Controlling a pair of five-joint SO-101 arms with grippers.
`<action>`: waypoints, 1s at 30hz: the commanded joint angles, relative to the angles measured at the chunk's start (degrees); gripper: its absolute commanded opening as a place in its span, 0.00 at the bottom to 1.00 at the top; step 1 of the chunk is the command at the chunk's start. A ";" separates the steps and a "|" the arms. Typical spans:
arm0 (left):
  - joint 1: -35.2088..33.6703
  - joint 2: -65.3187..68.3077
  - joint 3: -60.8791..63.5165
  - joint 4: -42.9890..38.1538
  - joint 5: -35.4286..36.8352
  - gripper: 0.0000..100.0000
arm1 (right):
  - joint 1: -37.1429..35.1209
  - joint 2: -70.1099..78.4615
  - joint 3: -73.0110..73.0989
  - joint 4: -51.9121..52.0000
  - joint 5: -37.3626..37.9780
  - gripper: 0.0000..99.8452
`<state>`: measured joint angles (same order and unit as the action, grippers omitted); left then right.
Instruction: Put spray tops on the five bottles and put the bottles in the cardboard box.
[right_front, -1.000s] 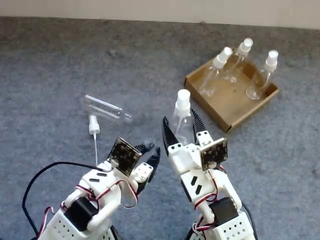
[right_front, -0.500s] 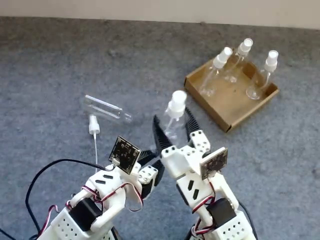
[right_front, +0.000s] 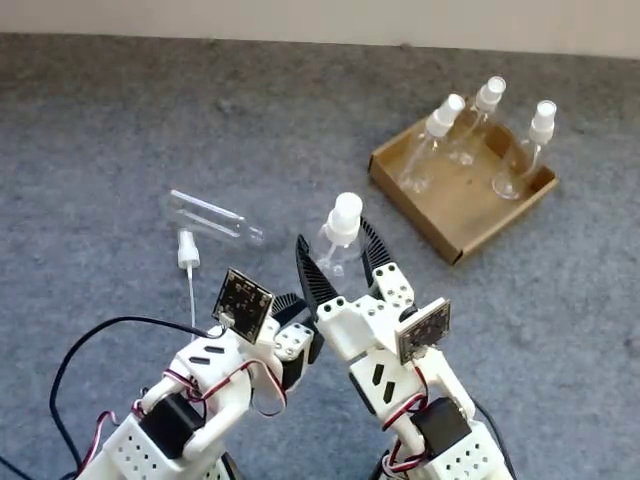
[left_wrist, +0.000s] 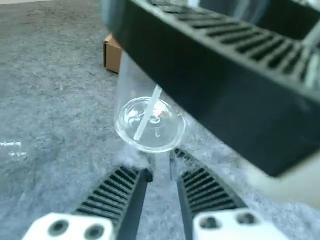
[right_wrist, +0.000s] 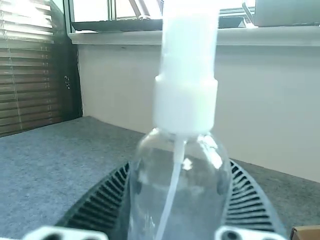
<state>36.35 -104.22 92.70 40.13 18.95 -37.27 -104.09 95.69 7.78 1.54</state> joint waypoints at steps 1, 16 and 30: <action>-2.68 -0.66 -0.31 -3.25 0.53 0.01 | -0.84 -0.75 5.49 2.42 0.18 0.18; -2.95 -0.57 4.35 -10.90 0.26 0.01 | -0.66 -0.75 5.49 8.48 0.35 0.18; -3.56 -0.57 4.35 -7.03 0.18 0.01 | 15.78 -0.75 4.97 12.26 0.53 0.18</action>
<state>34.15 -104.13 95.87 31.43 18.86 -25.32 -104.09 95.69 18.95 1.63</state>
